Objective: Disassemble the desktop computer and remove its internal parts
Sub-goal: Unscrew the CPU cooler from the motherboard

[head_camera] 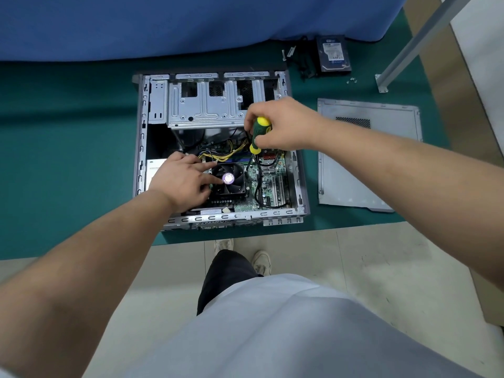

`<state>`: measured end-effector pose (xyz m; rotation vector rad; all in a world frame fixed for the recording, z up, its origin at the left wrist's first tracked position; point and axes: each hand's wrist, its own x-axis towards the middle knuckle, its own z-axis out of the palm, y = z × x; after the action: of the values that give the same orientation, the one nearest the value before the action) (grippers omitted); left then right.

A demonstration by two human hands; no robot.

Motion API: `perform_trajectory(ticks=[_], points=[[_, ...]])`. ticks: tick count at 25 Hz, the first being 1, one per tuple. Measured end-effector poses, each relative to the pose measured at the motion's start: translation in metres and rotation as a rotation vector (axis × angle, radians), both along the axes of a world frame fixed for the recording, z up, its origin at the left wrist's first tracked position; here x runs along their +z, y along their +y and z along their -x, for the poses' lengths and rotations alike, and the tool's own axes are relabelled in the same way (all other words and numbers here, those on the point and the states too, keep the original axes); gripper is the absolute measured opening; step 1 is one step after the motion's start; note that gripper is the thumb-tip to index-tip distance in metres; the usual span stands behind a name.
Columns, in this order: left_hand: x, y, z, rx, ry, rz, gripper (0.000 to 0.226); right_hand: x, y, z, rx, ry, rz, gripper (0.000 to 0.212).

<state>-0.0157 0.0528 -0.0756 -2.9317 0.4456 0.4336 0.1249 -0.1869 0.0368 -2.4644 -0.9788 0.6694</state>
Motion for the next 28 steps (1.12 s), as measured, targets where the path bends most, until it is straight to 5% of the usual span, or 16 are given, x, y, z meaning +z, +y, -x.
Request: perform_trajectory(ticks=[4, 14, 28], points=[[0.001, -0.001, 0.000, 0.007, 0.008, 0.004, 0.063, -0.028, 0.001, 0.021, -0.298, 0.046, -0.248, 0.033], [-0.001, 0.000, 0.000, 0.000, -0.009, 0.007, 0.061, -0.048, -0.029, 0.030, -0.494, 0.030, -0.382, 0.042], [0.000, 0.000, 0.000, -0.003, -0.008, 0.007, 0.059, -0.062, -0.032, 0.044, -0.469, 0.067, -0.359, 0.037]])
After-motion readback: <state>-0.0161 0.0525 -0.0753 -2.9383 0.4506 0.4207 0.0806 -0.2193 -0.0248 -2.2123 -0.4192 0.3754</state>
